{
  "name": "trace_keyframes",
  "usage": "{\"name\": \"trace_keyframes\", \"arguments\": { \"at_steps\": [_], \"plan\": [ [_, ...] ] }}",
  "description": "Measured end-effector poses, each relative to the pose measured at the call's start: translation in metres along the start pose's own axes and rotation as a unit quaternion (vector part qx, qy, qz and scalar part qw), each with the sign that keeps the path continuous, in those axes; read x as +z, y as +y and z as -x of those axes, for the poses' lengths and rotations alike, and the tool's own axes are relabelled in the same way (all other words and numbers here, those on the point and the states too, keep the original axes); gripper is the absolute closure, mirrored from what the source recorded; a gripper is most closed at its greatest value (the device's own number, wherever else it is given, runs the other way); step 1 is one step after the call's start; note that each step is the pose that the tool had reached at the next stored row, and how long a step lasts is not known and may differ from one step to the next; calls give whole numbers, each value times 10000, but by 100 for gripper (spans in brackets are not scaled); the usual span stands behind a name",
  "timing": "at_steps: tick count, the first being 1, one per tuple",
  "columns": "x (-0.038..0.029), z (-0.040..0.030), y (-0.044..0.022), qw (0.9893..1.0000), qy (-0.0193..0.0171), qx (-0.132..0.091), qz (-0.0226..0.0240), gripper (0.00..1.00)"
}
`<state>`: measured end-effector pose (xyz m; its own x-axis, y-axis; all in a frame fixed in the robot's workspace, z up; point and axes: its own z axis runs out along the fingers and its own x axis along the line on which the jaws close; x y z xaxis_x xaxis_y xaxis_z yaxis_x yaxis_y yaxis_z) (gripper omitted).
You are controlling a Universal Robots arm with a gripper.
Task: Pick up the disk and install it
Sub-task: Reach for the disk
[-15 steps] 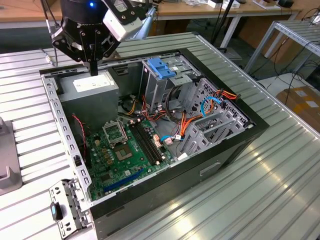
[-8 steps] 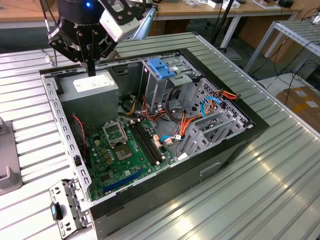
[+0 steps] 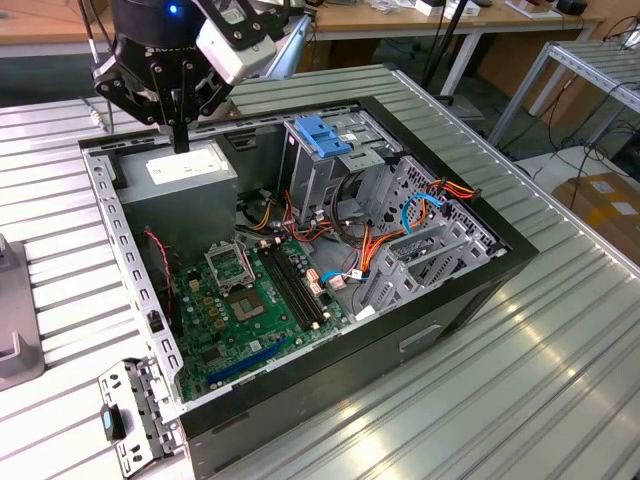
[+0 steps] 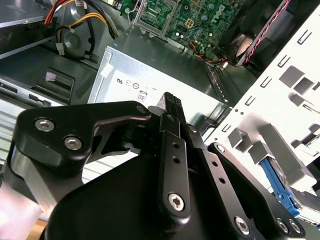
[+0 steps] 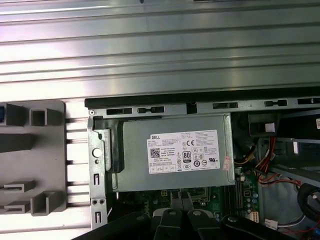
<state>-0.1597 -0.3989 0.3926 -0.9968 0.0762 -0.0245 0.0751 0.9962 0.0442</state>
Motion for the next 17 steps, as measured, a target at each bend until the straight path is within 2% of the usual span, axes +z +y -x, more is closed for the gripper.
{"name": "trace_keyframes", "arguments": {
  "at_steps": [17],
  "plan": [
    [-1, -54, -4, 10000, 0, 1, 0, 90]
  ]
}}
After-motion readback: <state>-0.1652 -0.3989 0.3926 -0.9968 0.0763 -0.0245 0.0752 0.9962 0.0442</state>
